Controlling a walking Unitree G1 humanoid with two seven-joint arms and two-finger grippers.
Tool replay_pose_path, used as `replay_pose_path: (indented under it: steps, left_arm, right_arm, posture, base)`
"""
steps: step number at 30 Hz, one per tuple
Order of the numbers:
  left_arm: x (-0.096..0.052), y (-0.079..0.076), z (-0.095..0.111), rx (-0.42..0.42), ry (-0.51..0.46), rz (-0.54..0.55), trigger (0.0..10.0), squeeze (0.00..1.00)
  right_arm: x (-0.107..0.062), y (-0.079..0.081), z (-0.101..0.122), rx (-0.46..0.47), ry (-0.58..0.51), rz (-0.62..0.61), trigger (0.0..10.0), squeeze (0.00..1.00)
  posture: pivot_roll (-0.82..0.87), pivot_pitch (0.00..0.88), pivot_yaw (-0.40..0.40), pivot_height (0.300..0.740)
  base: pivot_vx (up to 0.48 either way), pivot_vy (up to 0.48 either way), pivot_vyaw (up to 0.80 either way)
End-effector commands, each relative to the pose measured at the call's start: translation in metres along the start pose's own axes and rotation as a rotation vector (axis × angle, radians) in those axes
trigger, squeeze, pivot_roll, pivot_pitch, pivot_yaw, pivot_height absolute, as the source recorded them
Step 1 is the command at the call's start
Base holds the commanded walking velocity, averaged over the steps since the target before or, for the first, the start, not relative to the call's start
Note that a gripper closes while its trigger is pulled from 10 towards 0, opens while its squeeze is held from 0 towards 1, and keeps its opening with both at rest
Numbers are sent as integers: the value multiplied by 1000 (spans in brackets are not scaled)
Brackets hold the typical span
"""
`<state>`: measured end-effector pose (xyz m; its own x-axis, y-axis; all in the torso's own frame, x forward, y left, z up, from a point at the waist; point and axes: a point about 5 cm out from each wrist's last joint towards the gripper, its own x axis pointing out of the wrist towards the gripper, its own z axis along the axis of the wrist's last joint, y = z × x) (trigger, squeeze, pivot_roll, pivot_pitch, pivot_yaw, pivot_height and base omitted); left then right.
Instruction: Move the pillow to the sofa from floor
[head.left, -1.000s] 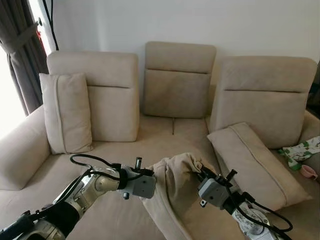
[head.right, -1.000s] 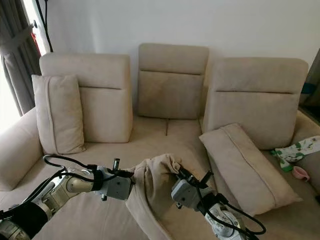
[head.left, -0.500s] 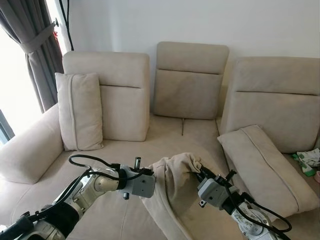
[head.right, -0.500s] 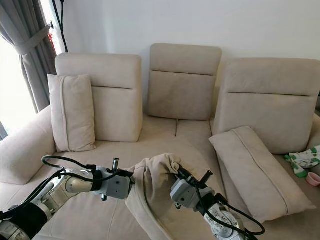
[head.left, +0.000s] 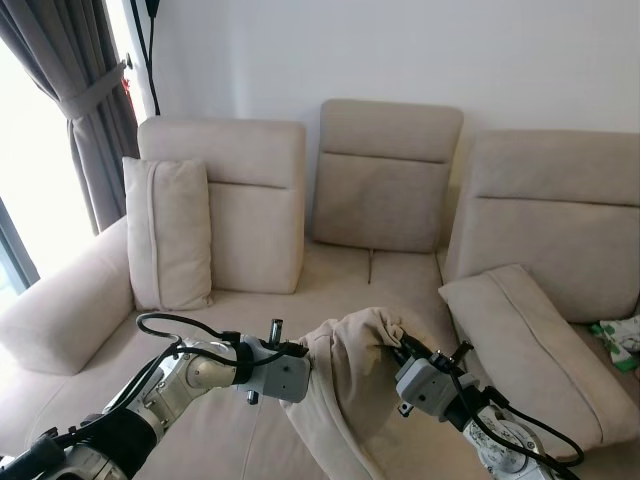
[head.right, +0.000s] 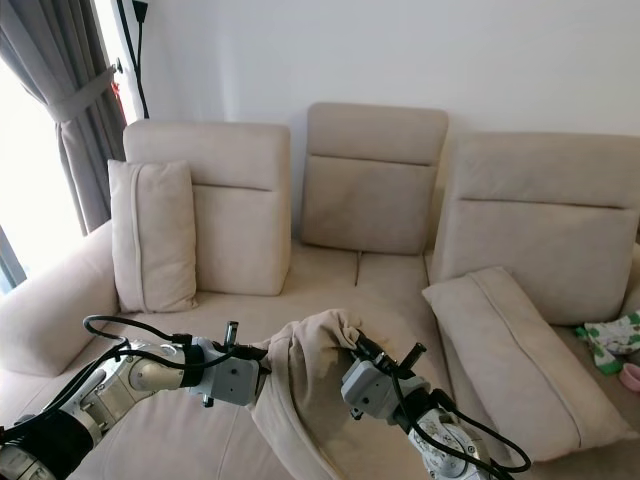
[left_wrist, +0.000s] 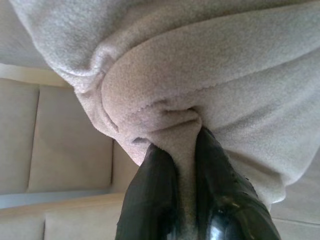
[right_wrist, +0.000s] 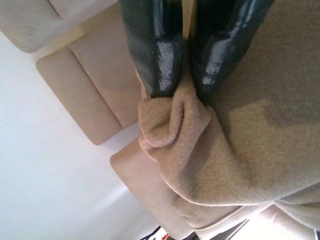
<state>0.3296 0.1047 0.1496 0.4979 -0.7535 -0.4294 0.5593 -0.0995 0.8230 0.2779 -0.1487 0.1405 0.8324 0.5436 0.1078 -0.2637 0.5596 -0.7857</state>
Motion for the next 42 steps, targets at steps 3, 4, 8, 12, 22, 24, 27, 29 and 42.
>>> replay_pose_path:
  steps: [3,4,8,12,22,24,27,29,42]
  left_arm:
    - [8,5,20,46,-110,18,10000,0]
    - [9,5,20,46,-111,17,10000,0]
    - [9,5,20,47,-112,18,10000,0]
    - [9,5,21,47,-114,19,10000,0]
    - [11,5,22,50,-118,20,10000,0]
    - [11,5,22,51,-119,20,10000,0]
    - [11,6,22,54,-121,21,10000,0]
    - [12,6,22,55,-121,21,10000,0]
    - [18,17,30,63,-140,67,10000,0]
  right_arm:
    - [8,1,21,-8,-108,6,10000,0]
    - [8,1,21,-9,-107,7,10000,0]
    - [8,1,21,-10,-106,8,10000,0]
    - [8,0,21,-11,-105,9,10000,0]
    - [7,-1,20,-14,-103,7,10000,0]
    - [7,-1,20,-14,-102,7,10000,0]
    - [7,-1,20,-14,-100,4,10000,0]
    - [7,-1,20,-15,-99,3,10000,0]
    - [10,-7,11,-7,-15,-67,10000,0]
  posture:
    - [70,0,25,740]
    - [70,0,24,740]
    - [68,0,23,740]
    - [66,0,21,740]
    - [60,0,25,740]
    - [59,0,25,740]
    - [56,0,28,740]
    - [56,0,28,740]
    - [51,0,37,740]
  base:
    - [294,0,0]
    - [292,0,0]
    - [291,0,0]
    - [287,0,0]
    - [285,0,0]
    - [281,0,0]
    - [270,0,0]
    - [246,0,0]
    - [0,0,0]
